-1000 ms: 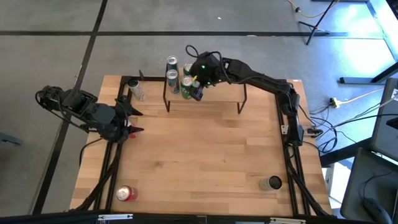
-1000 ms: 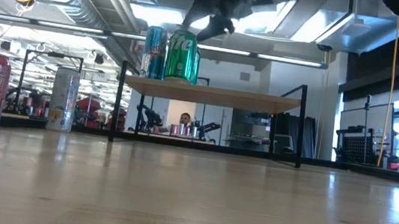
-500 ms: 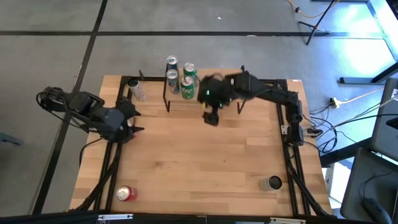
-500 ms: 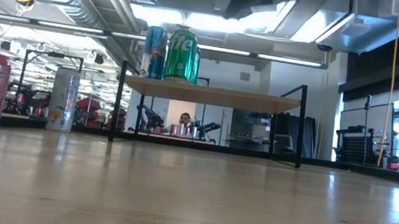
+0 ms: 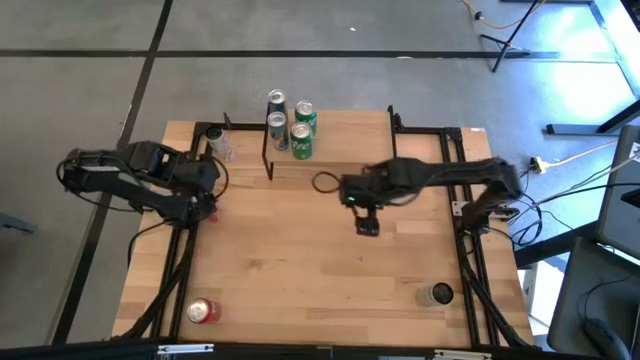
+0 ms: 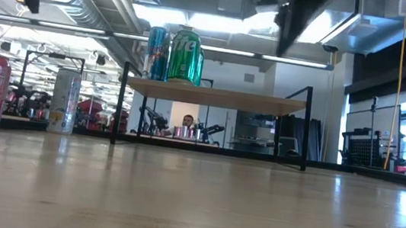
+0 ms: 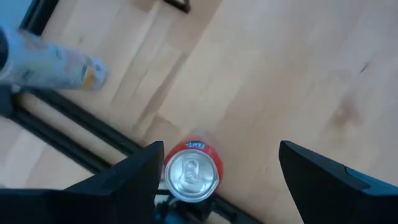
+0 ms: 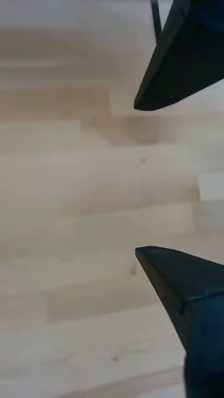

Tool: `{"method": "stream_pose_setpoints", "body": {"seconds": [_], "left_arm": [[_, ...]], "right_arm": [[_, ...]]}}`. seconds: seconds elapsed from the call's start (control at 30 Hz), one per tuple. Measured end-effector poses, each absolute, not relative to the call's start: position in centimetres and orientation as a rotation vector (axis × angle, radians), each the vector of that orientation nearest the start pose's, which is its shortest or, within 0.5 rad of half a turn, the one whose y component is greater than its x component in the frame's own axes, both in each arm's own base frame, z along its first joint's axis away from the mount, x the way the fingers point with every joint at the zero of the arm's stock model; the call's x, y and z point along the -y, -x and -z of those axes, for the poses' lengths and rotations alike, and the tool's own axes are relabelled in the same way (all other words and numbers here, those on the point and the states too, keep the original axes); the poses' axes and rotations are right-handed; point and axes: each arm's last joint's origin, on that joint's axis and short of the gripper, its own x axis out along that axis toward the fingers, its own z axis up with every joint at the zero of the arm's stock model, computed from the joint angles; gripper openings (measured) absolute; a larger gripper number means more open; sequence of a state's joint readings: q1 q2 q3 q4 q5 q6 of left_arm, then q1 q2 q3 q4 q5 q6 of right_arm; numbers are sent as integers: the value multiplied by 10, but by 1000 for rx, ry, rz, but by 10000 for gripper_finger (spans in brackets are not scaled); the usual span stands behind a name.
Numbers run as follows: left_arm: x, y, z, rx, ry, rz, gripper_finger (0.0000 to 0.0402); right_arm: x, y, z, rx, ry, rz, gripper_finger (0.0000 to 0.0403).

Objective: Place canned beverage on shelf
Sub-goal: Put the top orange soda can on the shelf

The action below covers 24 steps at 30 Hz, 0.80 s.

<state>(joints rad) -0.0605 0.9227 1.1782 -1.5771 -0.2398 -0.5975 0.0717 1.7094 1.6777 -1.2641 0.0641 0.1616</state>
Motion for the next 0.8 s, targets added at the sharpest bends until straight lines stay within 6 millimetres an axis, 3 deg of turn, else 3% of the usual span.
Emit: {"method": "stream_pose_setpoints", "body": {"seconds": [0.17, 0.37, 0.53, 0.8], "left_arm": [[-9, -108, -335, -1226, 427, -591, 341], [-17, -111, -321, -1293, 511, -639, 396], [-16, -114, -321, -1288, 508, -592, 389], [-21, -129, -312, -1389, 497, -635, 389]], "right_arm": [[-33, -283, -311, -1174, -155, 110, 358], [-37, -250, -309, -1031, -223, 96, 358], [-36, -241, -306, -1022, -226, 95, 358], [-36, -243, -294, -1017, -198, 77, 358]]}}
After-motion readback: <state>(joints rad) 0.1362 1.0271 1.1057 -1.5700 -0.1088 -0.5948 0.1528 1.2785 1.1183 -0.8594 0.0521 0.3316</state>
